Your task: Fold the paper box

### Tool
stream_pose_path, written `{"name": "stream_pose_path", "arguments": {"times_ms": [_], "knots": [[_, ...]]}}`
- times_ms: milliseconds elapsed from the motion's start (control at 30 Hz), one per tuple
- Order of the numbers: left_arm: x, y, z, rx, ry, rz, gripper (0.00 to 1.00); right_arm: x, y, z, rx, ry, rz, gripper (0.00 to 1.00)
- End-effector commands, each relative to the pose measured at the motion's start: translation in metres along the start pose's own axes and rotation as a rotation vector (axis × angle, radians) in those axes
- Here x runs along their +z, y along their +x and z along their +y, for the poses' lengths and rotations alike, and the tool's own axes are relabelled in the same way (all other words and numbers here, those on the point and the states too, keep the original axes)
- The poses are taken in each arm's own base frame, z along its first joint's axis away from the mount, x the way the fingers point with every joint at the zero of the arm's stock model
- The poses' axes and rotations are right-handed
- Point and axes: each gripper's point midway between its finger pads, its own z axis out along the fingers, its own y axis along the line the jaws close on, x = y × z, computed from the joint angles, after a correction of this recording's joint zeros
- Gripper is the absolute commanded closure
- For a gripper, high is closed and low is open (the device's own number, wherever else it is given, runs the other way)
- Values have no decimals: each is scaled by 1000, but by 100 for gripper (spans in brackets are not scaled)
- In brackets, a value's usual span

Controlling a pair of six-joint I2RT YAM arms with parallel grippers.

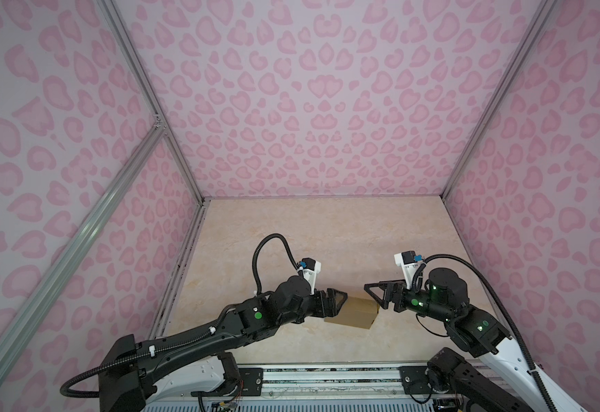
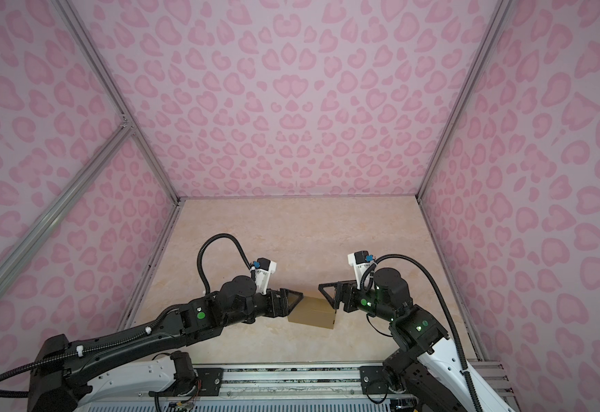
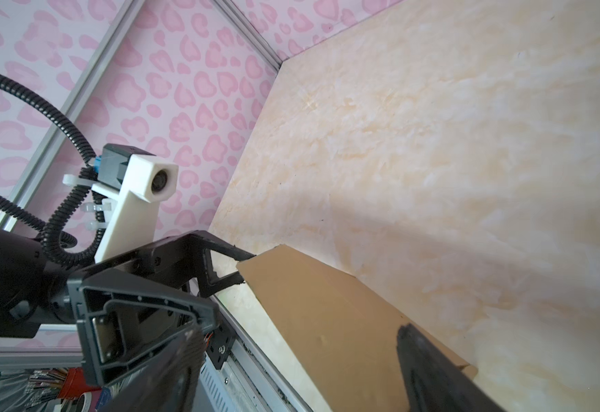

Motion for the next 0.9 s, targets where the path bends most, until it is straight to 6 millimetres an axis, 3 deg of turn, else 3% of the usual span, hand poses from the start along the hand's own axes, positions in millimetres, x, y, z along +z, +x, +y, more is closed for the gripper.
{"name": "stream_pose_path", "arguments": {"times_ms": [0, 133, 333, 467, 867], "knots": [[-7, -7, 5, 15, -48, -22, 13, 0, 2, 0, -22, 13, 33, 35], [-7, -7, 5, 11, -50, -21, 13, 5, 5, 12, 23, -67, 43, 63], [1, 0, 5, 7, -48, 13, 13, 12, 20, 22, 43, -123, 84, 78], [5, 2, 6, 2, -50, 23, 14, 16, 30, 26, 28, -122, 110, 82], [12, 11, 13, -14, -67, 53, 14, 24, 51, 3, 44, -71, 152, 86]]}}
